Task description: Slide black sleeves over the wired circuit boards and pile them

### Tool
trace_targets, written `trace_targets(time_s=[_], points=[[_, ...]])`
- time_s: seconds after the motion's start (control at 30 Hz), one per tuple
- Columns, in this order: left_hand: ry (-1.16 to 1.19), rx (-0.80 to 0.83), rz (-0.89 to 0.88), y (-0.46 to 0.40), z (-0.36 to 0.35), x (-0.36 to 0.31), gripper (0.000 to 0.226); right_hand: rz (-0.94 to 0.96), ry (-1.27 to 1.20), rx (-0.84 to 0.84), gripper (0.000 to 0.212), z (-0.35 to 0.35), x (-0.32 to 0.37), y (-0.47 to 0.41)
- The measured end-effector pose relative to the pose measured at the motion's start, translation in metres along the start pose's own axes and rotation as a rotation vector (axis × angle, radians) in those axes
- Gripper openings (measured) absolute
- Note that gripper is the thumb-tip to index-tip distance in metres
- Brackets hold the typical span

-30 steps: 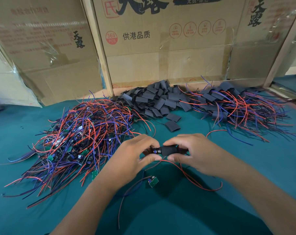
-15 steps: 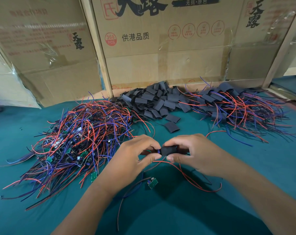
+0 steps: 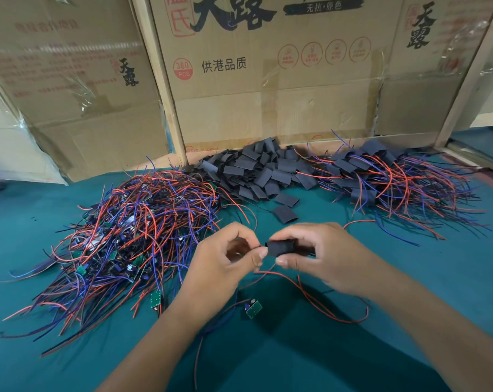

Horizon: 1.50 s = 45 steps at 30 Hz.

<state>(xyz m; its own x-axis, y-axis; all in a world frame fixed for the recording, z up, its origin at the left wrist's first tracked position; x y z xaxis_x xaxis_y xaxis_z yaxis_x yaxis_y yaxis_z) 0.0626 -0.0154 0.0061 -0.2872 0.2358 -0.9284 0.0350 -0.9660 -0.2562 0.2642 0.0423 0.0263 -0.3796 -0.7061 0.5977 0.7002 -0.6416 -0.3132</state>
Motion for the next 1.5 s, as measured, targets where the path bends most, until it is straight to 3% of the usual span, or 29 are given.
trace_targets(time_s=[0.2, 0.37, 0.63, 0.93, 1.27, 1.5], points=[[0.461, 0.183, 0.396, 0.004, -0.004, -0.001, 0.014, 0.007, -0.100, -0.021, 0.022, 0.000, 0.002, 0.001], [0.630, 0.199, 0.542, 0.004, -0.005, -0.004, 0.023, 0.053, -0.054, -0.026, 0.021, -0.001, 0.004, 0.001], [0.699, 0.242, 0.609, 0.005, -0.005, -0.004, 0.002, 0.135, 0.048, -0.037, 0.022, -0.002, 0.009, 0.002], [0.700, 0.245, 0.619, 0.004, -0.005, -0.001, 0.006, 0.112, 0.082, -0.042, 0.029, -0.003, 0.011, 0.002], [0.582, 0.217, 0.506, 0.004, -0.006, -0.002, 0.009, -0.184, -0.384, 0.103, 0.009, 0.004, 0.004, 0.004], [0.507, 0.203, 0.455, 0.004, -0.007, -0.003, 0.003, -0.279, -0.661, 0.109, 0.018, 0.001, 0.008, 0.005]])
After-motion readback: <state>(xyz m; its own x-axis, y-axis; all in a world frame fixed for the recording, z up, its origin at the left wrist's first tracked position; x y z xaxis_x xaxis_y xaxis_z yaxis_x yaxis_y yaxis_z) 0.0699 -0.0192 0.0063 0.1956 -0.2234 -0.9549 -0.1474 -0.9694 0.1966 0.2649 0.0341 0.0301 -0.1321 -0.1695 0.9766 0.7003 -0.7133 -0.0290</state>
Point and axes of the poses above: each hand's wrist, its own y-axis away from the middle knuckle, its own z-axis out of the back of the hand, x = y × z, the point moved 1 cm from there along -y, towards the middle knuckle, and after that the axes turned 4 degrees about z, right-handed, at the moved point
